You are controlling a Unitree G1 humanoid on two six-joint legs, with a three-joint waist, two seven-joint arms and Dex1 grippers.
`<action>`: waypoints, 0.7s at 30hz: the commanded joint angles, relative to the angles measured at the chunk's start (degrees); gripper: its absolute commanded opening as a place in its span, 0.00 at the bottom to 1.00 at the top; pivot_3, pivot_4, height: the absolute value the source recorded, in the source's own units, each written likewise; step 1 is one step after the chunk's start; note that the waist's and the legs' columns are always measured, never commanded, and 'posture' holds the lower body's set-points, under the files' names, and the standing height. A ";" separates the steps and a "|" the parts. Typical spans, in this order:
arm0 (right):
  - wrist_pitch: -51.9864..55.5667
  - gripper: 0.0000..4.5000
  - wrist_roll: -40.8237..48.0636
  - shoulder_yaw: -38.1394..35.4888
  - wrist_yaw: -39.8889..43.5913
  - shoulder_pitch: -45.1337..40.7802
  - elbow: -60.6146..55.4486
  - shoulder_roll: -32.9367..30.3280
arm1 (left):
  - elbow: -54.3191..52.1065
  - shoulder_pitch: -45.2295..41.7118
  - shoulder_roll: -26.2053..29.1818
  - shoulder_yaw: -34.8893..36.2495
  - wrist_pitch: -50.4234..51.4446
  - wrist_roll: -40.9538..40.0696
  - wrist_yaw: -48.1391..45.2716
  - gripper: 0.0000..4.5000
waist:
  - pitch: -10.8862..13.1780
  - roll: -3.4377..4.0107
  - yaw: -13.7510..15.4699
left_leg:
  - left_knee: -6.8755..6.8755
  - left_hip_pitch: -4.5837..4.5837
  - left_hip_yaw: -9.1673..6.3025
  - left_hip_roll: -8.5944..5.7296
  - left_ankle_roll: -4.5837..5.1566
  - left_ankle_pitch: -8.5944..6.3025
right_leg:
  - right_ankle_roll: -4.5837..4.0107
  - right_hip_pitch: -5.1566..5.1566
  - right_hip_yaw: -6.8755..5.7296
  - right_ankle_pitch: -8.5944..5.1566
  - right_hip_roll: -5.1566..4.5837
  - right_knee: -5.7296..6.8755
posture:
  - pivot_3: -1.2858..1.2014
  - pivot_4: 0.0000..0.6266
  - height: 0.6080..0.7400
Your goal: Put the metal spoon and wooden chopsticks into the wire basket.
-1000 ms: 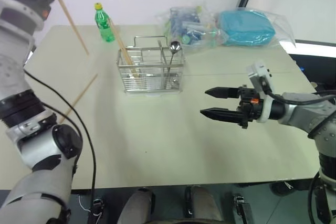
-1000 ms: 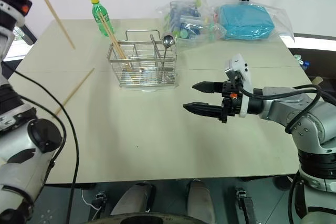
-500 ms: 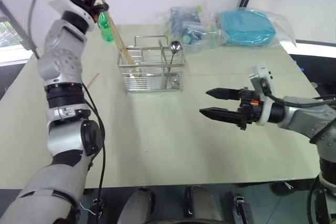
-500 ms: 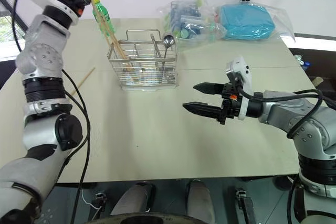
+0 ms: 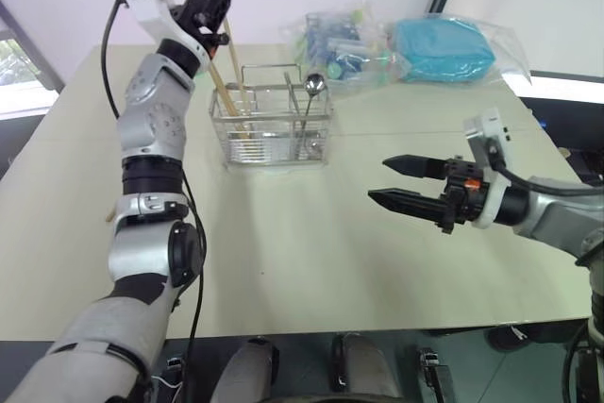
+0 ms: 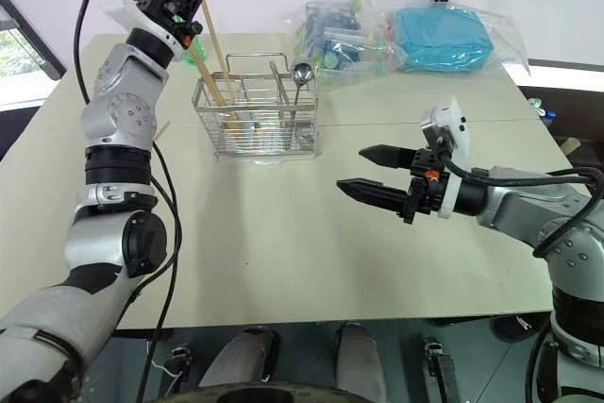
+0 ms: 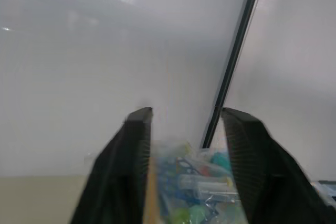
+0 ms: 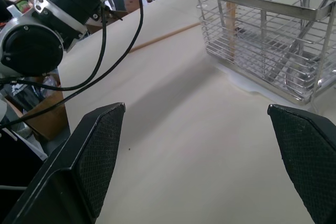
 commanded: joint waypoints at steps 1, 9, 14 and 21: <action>-0.89 1.00 0.33 -0.47 0.07 -1.64 0.19 -0.48 | -4.78 0.49 0.50 0.57 1.35 -1.35 0.93 0.96 | 0.00 0.00 0.03 | 0.00 0.00 0.00 0.00 0.00 0.00 | 0.00 0.00 0.00 0.00 0.01 0.00 | 0.52 0.24 0.68; -2.27 1.00 -1.78 2.53 1.89 -4.27 2.42 -0.17 | -11.12 1.67 9.45 2.63 13.02 -2.49 3.73 0.99 | 0.01 0.02 -0.28 | 0.00 0.00 -0.01 0.01 0.00 0.00 | 0.00 -0.02 0.02 0.00 0.07 0.03 | 0.52 0.24 0.68; -3.63 1.00 -4.06 4.51 4.07 -5.31 3.97 -0.02 | -5.24 3.63 27.47 -3.68 24.43 3.04 -6.02 0.99 | 0.01 0.07 -1.14 | -0.09 0.06 0.03 -0.01 0.23 -0.13 | 0.00 -0.08 0.10 0.00 0.21 0.07 | 0.52 0.24 0.68; -4.78 1.00 -6.30 6.20 6.50 -6.08 5.87 0.40 | 2.10 11.12 38.56 -13.03 27.20 10.95 -17.64 0.99 | 0.01 0.11 -0.83 | -0.07 0.05 -0.08 0.03 0.28 -0.16 | -0.01 -0.04 0.11 -0.01 0.19 0.06 | 0.52 0.24 0.68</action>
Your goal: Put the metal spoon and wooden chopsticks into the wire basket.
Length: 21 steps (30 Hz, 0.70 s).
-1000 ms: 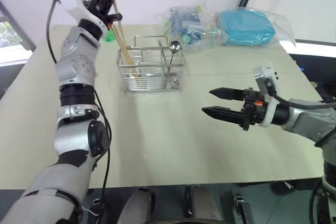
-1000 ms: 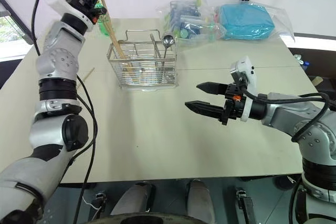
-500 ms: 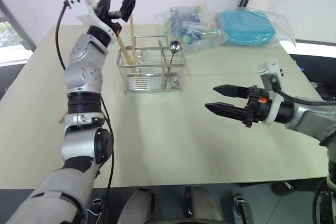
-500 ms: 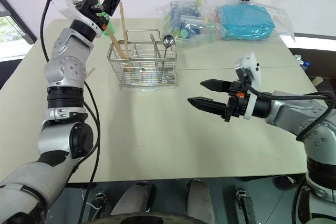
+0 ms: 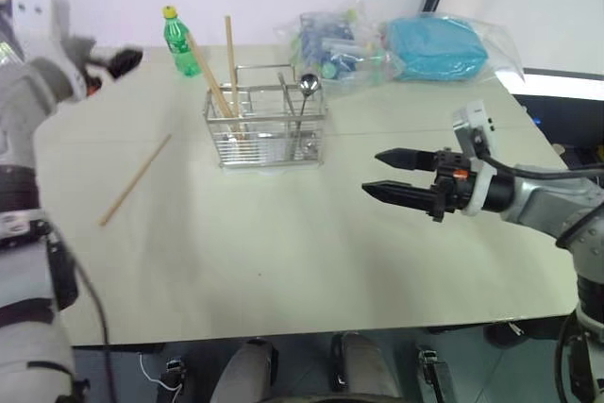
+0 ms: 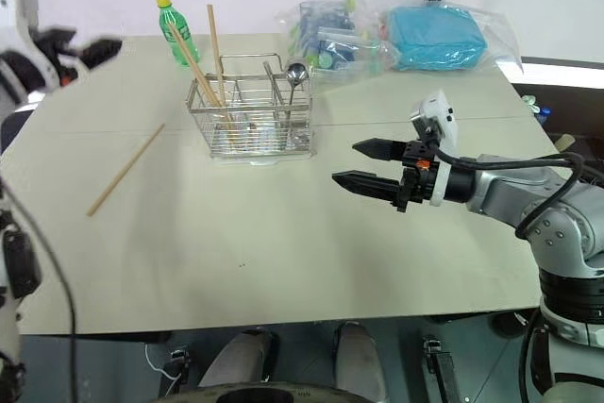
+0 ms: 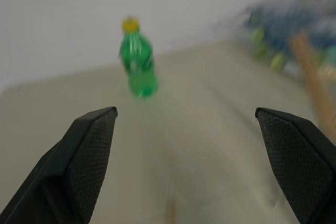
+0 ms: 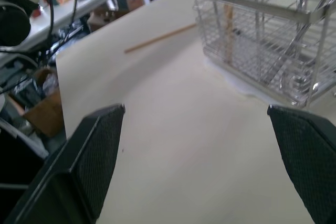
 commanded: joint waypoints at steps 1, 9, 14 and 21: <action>-1.32 1.00 -0.69 -0.35 1.40 -1.30 0.06 0.15 | 3.28 1.58 2.06 -3.12 -0.62 3.67 -4.16 0.99 | 0.00 -0.01 0.17 | 0.00 -0.03 -0.01 0.01 0.00 0.00 | 0.00 -0.02 0.00 0.00 -0.01 0.00 | 0.52 0.24 0.68; 0.22 1.00 -0.18 -1.04 2.18 -1.55 -0.11 -0.83 | 20.19 0.75 -3.25 -6.13 -5.27 9.36 -4.21 0.99 | 0.00 -0.02 0.86 | 0.01 -0.04 0.01 0.02 0.01 0.00 | 0.00 -0.07 0.01 0.00 -0.04 0.00 | 0.52 0.24 0.68; 1.82 1.00 1.11 -2.91 1.28 -0.59 -1.16 -1.55 | 27.29 -1.32 -6.58 -7.01 -6.67 11.65 -5.28 0.99 | -0.01 -0.08 1.03 | 0.06 -0.10 0.00 0.01 0.01 0.00 | 0.00 -0.07 0.00 0.00 -0.05 0.00 | 0.52 0.24 0.68; 3.43 1.00 2.68 -4.98 -0.64 1.25 -3.07 -1.72 | 35.13 -4.04 -8.52 -6.43 -10.51 14.16 -4.87 0.94 | -0.05 -0.02 0.94 | 0.04 -0.03 0.03 -0.01 0.02 -0.01 | 0.00 -0.04 0.00 0.00 -0.11 0.04 | 0.52 0.24 0.68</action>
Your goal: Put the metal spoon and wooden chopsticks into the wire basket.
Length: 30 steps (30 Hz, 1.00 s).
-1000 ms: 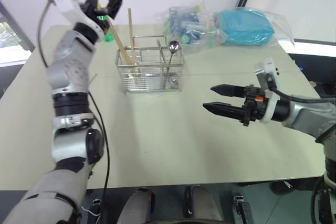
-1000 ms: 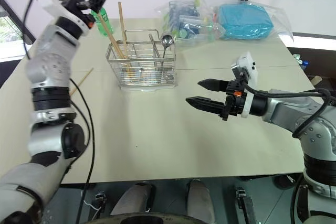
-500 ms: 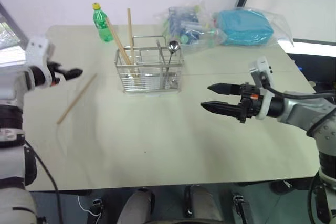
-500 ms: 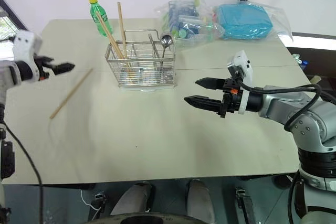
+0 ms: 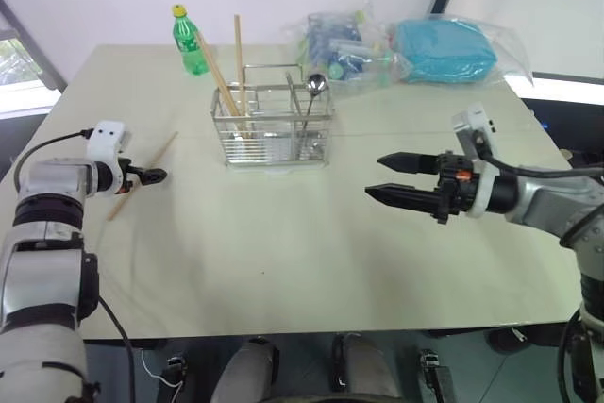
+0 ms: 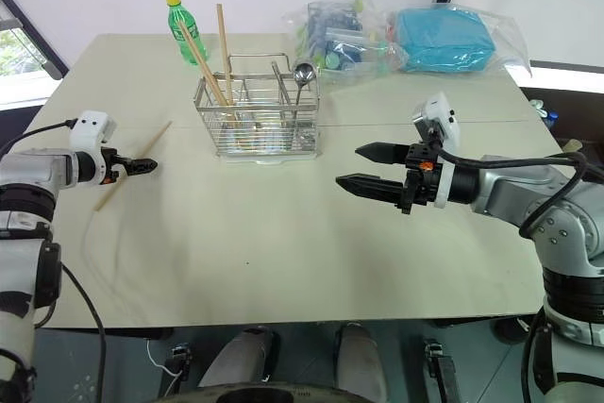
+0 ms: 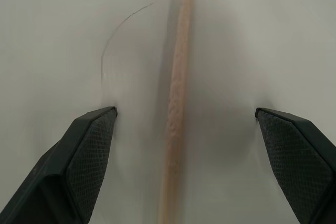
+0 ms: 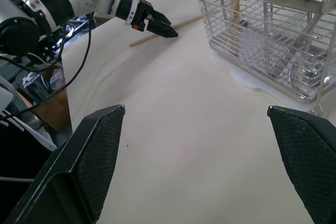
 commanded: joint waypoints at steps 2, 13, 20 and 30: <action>0.28 1.00 1.81 -2.99 -0.80 0.01 -1.97 -1.09 | 3.26 -1.57 -0.69 0.65 -1.80 1.09 -0.58 0.79 | 0.00 0.00 0.00 | 0.01 0.01 0.00 0.00 0.00 0.00 | 0.00 0.01 0.00 0.00 0.00 0.02 | 0.52 0.24 0.68; -0.90 1.00 1.16 -3.14 -0.66 1.23 -2.69 -1.34 | 4.05 -4.91 -1.47 3.41 -5.53 1.00 1.94 0.02 | 0.00 -0.01 -0.08 | 0.01 -0.01 0.00 -0.01 0.01 -0.01 | 0.01 0.00 0.00 0.00 0.00 0.01 | 0.52 0.24 0.68; -1.36 1.00 0.49 -2.84 -0.20 0.45 -1.89 -1.69 | -1.19 -9.23 -3.14 18.50 -17.15 -9.13 17.17 0.02 | 0.02 -0.10 0.04 | 0.03 -0.07 -0.03 0.01 0.00 0.00 | 0.01 -0.03 -0.01 0.01 -0.02 0.00 | 0.52 0.24 0.68; -0.96 1.00 0.73 -2.68 -0.13 -0.83 -1.28 -2.01 | -27.71 -14.06 -18.65 27.19 -17.40 -24.12 25.13 0.02 | -0.02 -0.15 0.41 | 0.17 -0.12 -0.02 -0.05 -0.19 0.10 | 0.10 0.07 -0.06 0.06 -0.12 -0.03 | 0.52 0.24 0.68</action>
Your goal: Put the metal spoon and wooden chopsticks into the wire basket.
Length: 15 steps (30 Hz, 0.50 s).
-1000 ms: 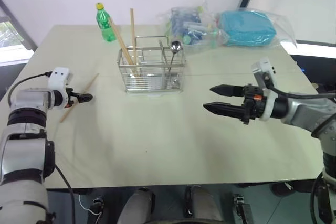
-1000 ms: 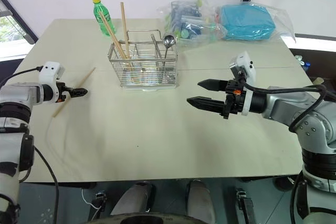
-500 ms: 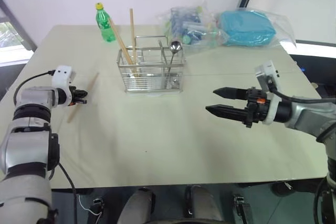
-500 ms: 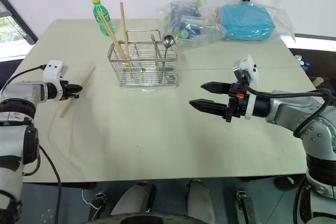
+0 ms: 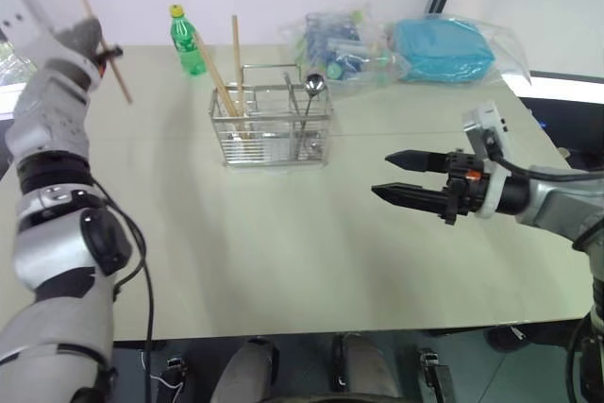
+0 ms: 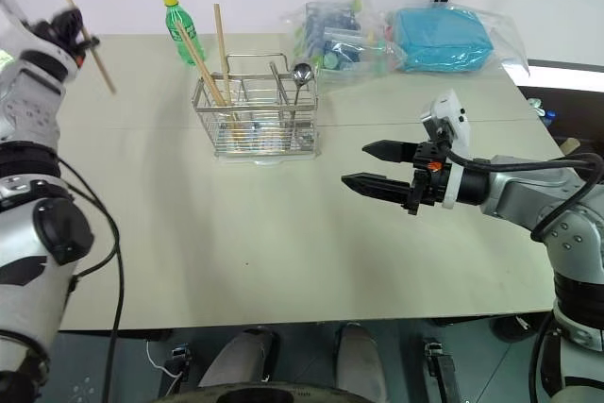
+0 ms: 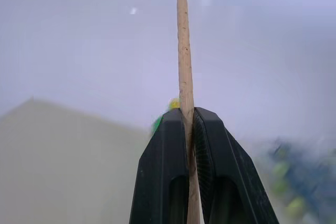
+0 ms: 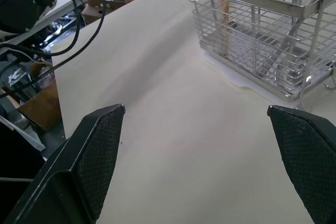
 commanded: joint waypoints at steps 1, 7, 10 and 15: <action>-0.66 1.00 0.54 -1.07 0.07 -0.73 -0.78 -0.16 | -8.61 -2.75 -4.62 -1.93 0.71 -3.02 0.39 0.02 | 0.00 -0.02 0.04 | 0.06 -0.03 -0.01 -0.01 -0.05 0.03 | 0.03 0.01 -0.01 0.01 0.00 0.00 | 0.52 0.24 0.68; -0.71 1.00 1.06 -1.91 -1.24 0.32 -1.78 0.38 | -10.20 -2.17 -9.12 -5.19 -0.60 -1.29 1.01 0.02 | 0.00 0.00 -0.76 | 0.12 0.05 0.20 -0.01 0.04 -0.02 | 0.08 0.03 0.07 0.05 0.02 -0.01 | 0.52 0.24 0.68; -0.55 1.00 1.75 -3.14 -2.43 0.81 -1.95 0.43 | -10.18 -0.83 -9.92 -6.18 -1.53 -0.37 1.21 0.02 | 0.00 0.01 -0.88 | 0.06 0.07 0.27 0.03 0.05 -0.03 | 0.08 -0.03 0.12 0.05 0.07 -0.01 | 0.52 0.24 0.68; -0.48 1.00 2.33 -4.20 -3.64 1.87 -2.46 0.38 | -11.85 1.65 -12.11 -7.47 -1.00 -0.56 1.06 0.02 | 0.00 0.00 -0.14 | 0.13 0.06 0.27 0.01 0.06 -0.03 | 0.08 0.03 0.14 0.05 0.06 -0.01 | 0.52 0.24 0.68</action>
